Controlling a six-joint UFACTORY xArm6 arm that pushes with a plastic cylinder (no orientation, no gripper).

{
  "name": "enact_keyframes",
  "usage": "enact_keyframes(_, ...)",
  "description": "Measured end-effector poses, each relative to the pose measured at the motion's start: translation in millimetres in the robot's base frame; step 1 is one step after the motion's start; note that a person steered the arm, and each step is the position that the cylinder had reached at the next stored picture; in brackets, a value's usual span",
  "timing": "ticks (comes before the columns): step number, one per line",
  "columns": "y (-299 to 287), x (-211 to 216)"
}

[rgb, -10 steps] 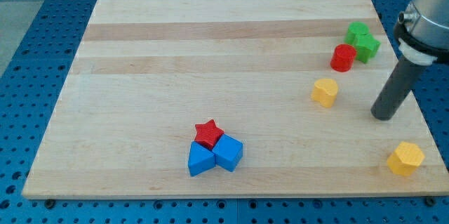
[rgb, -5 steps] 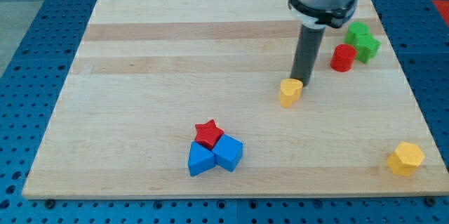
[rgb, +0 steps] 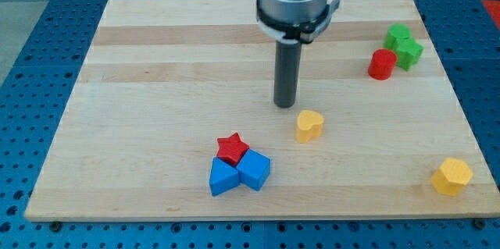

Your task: Drag yellow heart to the left of the yellow hexagon

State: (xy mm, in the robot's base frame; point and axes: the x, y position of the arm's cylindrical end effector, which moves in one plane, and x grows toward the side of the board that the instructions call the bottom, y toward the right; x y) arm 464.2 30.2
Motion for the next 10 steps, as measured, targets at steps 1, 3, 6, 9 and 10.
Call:
enact_keyframes(1, 15, 24)
enact_keyframes(3, 101, 65)
enact_keyframes(6, 67, 71)
enact_keyframes(9, 125, 102)
enact_keyframes(10, 128, 104)
